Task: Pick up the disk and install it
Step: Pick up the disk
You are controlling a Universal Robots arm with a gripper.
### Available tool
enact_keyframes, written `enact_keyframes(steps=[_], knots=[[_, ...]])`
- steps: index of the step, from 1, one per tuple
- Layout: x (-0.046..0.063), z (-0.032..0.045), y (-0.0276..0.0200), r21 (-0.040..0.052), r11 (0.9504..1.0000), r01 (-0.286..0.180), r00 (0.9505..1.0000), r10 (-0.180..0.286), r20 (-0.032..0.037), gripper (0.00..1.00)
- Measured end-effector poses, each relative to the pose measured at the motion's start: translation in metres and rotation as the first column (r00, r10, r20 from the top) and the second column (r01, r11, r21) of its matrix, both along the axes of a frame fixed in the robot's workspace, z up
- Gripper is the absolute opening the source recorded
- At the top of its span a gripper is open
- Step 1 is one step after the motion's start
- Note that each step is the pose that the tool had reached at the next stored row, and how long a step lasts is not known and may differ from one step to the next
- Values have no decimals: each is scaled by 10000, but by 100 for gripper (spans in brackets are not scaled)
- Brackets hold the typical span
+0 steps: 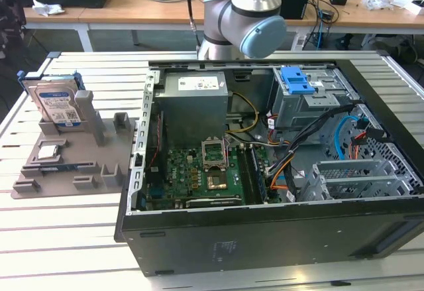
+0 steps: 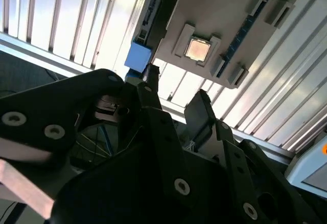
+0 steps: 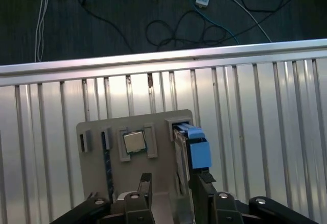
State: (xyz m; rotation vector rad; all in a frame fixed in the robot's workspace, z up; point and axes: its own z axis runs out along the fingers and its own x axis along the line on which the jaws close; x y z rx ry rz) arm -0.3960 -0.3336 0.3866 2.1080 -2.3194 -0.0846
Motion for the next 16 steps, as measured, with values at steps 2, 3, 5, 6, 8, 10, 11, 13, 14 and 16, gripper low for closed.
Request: enact_keyframes(steps=[2, 3, 5, 6, 8, 10, 11, 13, 14, 16], knots=[[0, -2, 49, 0, 10000, 1, 10000, -1, -1, 48], [0, -3, 67, 0, 10000, 1, 10000, -1, -1, 48], [0, -4, 88, 0, 10000, 1, 10000, -1, 0, 48], [0, -5, 96, 0, 10000, 1, 10000, -1, 0, 48], [0, -7, 122, 0, 10000, 0, 10000, 0, 0, 48], [0, -9, 148, 0, 10000, 0, 10000, 0, 0, 48], [0, -12, 158, 1, 10000, 0, 10000, 0, 1, 48], [0, -18, 162, 0, 10000, -1, 10000, 1, 0, 48], [0, -20, 163, 0, 10000, 0, 10000, 0, 0, 48], [0, -25, 165, -1, 10000, 0, 10000, 0, -1, 48]])
